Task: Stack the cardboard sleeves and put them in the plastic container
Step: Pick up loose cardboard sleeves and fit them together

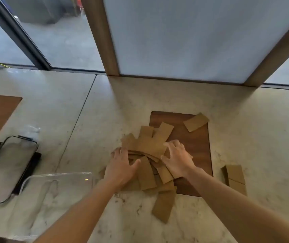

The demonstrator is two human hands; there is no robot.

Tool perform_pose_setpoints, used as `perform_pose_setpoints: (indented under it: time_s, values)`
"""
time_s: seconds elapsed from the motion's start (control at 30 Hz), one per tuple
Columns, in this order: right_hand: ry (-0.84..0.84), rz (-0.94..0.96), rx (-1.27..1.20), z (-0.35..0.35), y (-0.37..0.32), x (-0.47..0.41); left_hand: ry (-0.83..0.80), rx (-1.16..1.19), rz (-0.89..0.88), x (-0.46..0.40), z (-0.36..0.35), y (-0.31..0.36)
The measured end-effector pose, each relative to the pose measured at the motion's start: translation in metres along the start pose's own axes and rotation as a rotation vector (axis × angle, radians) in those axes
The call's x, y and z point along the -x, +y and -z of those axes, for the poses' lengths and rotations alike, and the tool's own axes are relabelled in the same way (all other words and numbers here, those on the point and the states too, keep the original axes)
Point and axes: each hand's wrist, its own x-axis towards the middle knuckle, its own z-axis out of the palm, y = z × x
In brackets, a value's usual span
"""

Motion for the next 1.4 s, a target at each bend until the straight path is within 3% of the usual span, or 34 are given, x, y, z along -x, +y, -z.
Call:
perform_pose_setpoints:
  time_s: [0.37,0.53,0.87,1.0,1.1,1.3,1.4]
  values:
    - [-0.083,0.039,0.195,-0.027,-0.019,-0.050,0.045,0.050,0.028,-0.031,-0.023,-0.020]
    - [-0.030,0.107,0.261,-0.035,-0.013,-0.049,0.060,0.078,0.066,-0.030,-0.035,-0.025]
    - [0.032,0.053,0.152,-0.039,-0.007,-0.036,0.076,0.105,0.057,-0.017,-0.036,-0.024]
    - [0.067,0.015,0.052,-0.038,-0.005,-0.026,0.219,0.192,0.027,-0.008,-0.033,-0.015]
    - [0.093,-0.026,-0.108,-0.036,-0.008,-0.012,0.257,0.502,0.059,0.001,-0.031,-0.002]
    - [0.101,-0.079,-0.427,-0.047,-0.033,0.032,-0.116,1.310,0.221,0.017,-0.035,0.027]
    - [0.022,-0.056,-0.523,-0.062,-0.044,0.051,-0.156,1.608,0.365,0.022,-0.038,0.033]
